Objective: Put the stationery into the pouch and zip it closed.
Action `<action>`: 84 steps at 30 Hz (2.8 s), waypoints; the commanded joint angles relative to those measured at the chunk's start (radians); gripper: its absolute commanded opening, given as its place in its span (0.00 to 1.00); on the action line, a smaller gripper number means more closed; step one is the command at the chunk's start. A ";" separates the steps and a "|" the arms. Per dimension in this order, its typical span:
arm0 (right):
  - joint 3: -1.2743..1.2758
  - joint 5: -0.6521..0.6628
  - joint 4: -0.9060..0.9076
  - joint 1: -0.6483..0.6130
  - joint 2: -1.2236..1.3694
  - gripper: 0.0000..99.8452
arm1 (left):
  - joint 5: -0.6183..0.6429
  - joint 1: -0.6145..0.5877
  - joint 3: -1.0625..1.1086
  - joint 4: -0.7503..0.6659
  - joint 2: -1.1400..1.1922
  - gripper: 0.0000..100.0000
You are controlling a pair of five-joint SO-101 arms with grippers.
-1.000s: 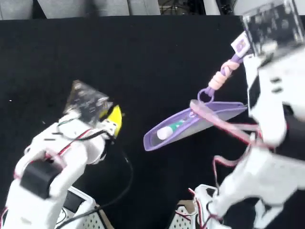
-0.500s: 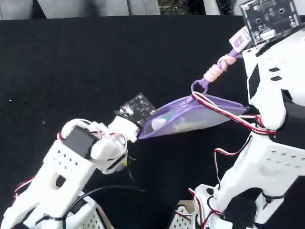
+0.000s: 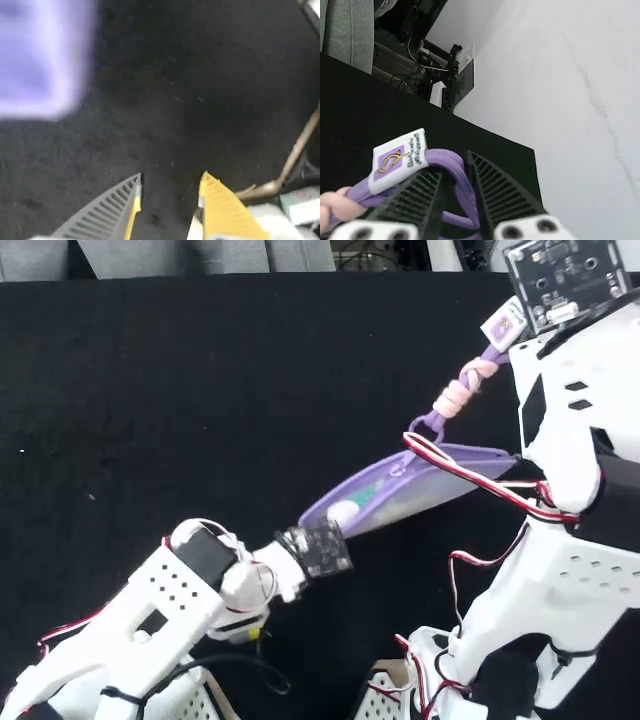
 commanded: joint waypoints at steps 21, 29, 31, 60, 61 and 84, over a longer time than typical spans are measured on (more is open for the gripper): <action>-0.015 -0.002 -0.028 0.015 0.007 0.01 | -0.068 -0.328 0.568 -0.787 -0.061 0.20; -0.015 -0.002 -0.026 0.015 0.007 0.01 | -0.068 -0.332 0.627 -0.776 -0.192 0.20; -0.015 -0.002 -0.026 0.015 0.004 0.01 | -0.068 -0.334 0.650 -0.778 -0.235 0.20; -0.015 -0.002 -0.021 0.015 -0.001 0.01 | -0.066 -0.331 0.792 -0.776 -0.582 0.20; -0.015 -0.002 -0.021 0.015 -0.001 0.01 | -0.066 -0.329 0.792 -0.776 -0.582 0.20; -0.013 -0.002 -0.020 0.015 -0.001 0.01 | -0.066 -0.328 0.792 -0.776 -0.582 0.20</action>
